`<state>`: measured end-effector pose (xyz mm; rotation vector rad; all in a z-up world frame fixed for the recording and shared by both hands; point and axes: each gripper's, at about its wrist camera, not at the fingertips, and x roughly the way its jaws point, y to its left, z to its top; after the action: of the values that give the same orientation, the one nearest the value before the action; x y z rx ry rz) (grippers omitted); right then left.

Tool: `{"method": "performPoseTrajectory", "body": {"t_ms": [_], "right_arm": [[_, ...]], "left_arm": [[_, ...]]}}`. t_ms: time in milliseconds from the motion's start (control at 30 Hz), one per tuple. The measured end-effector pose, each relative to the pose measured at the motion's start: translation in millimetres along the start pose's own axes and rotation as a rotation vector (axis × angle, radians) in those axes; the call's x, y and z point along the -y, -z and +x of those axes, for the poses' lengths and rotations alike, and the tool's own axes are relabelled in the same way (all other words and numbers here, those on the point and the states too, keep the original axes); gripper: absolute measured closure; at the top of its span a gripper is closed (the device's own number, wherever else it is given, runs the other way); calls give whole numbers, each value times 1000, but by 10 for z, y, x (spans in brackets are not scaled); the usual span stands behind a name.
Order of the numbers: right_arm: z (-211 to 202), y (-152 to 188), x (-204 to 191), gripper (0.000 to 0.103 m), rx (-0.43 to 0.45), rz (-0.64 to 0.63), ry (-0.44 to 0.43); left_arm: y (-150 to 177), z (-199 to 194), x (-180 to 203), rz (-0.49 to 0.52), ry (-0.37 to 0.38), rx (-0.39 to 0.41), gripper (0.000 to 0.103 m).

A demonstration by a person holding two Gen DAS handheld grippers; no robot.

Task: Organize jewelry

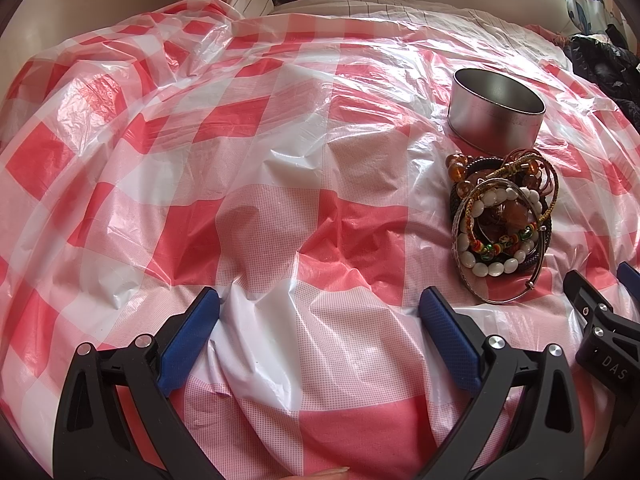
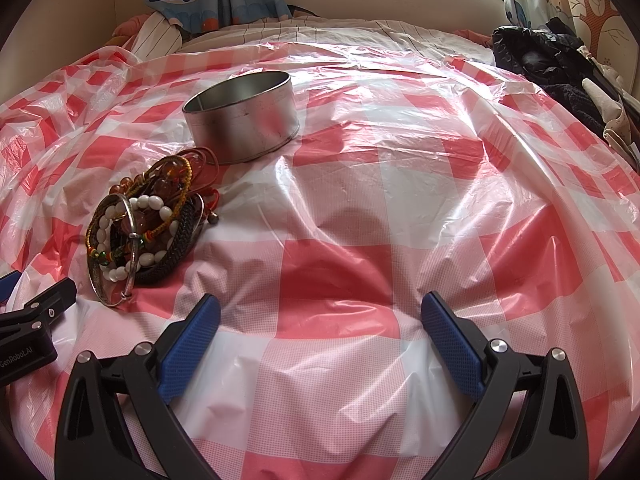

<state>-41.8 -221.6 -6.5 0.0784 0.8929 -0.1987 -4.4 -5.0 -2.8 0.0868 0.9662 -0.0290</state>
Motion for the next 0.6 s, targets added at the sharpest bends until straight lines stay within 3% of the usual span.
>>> {"method": "performPoseTrajectory", "body": {"t_ms": [600], "right_arm": [[-1, -2, 0, 7, -1, -1, 1]], "left_arm": [[-13, 8, -10, 1, -2, 0, 7]]}}
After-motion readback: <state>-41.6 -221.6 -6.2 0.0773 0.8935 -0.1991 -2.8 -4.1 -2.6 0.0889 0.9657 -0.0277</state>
